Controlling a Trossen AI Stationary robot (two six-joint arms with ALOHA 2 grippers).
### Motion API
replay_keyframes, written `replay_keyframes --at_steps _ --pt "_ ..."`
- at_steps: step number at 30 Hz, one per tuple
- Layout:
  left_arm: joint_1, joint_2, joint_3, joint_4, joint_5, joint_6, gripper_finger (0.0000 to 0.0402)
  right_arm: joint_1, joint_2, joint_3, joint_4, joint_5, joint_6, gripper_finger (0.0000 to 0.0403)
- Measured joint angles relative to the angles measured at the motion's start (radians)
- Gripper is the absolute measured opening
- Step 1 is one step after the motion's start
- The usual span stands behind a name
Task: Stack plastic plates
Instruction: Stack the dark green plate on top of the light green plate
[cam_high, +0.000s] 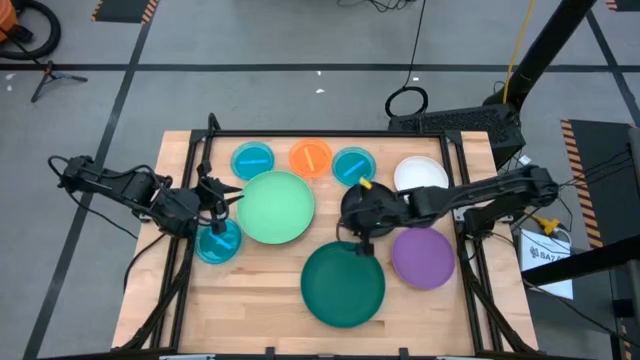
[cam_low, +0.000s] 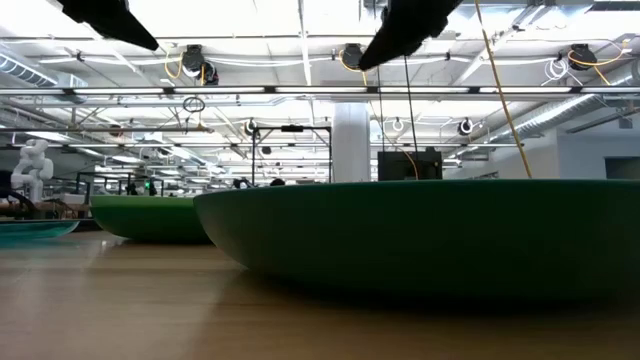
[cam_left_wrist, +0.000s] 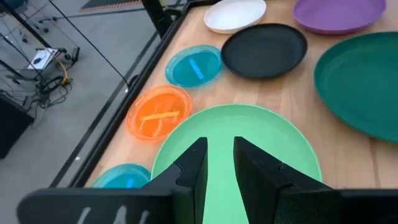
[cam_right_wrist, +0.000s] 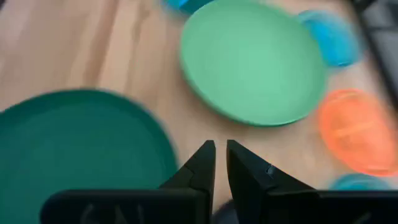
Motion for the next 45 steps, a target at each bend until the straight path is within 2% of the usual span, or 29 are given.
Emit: replay_keyframes --at_steps 2,9,14,17,20,24,30,37,41,45 --pt "-0.004 0.006 0.0 0.0 -0.007 -0.004 0.0085 -0.004 0.03 0.001 0.0 -0.026 0.001 0.0034" --pt "-0.008 0.038 0.0 0.007 -0.029 -0.045 0.0085 -0.006 0.105 0.001 -0.001 -0.018 -0.001 0.0047" --pt "-0.008 0.074 0.0 0.006 -0.055 -0.043 0.0085 -0.006 0.146 0.001 -0.001 0.084 -0.011 0.0094" --pt "-0.008 0.09 0.0 0.006 -0.056 -0.041 0.0085 -0.006 0.164 0.001 0.002 0.103 -0.03 0.0134" --pt "-0.008 0.1 0.0 0.006 -0.06 -0.04 0.0085 -0.008 0.184 0.001 0.01 0.055 -0.032 0.0167" --pt "-0.008 0.103 0.0 0.007 -0.09 -0.039 0.0085 -0.016 0.222 0.001 0.019 -0.005 -0.026 0.0192" --pt "-0.008 0.103 0.0 0.007 -0.105 -0.038 0.0085 -0.026 0.288 0.001 0.075 -0.101 -0.02 0.0199" --pt "-0.008 0.103 0.0 0.006 -0.106 -0.036 0.0085 -0.046 0.36 0.001 0.092 -0.105 -0.009 0.0197" --pt "-0.008 0.103 0.0 0.006 -0.106 -0.035 0.0085 -0.061 0.392 0.001 0.092 -0.174 -0.001 0.0197" --pt "-0.008 0.103 0.0 0.006 -0.106 -0.034 0.0085 -0.064 0.415 0.001 0.094 -0.181 0.0 0.0196"
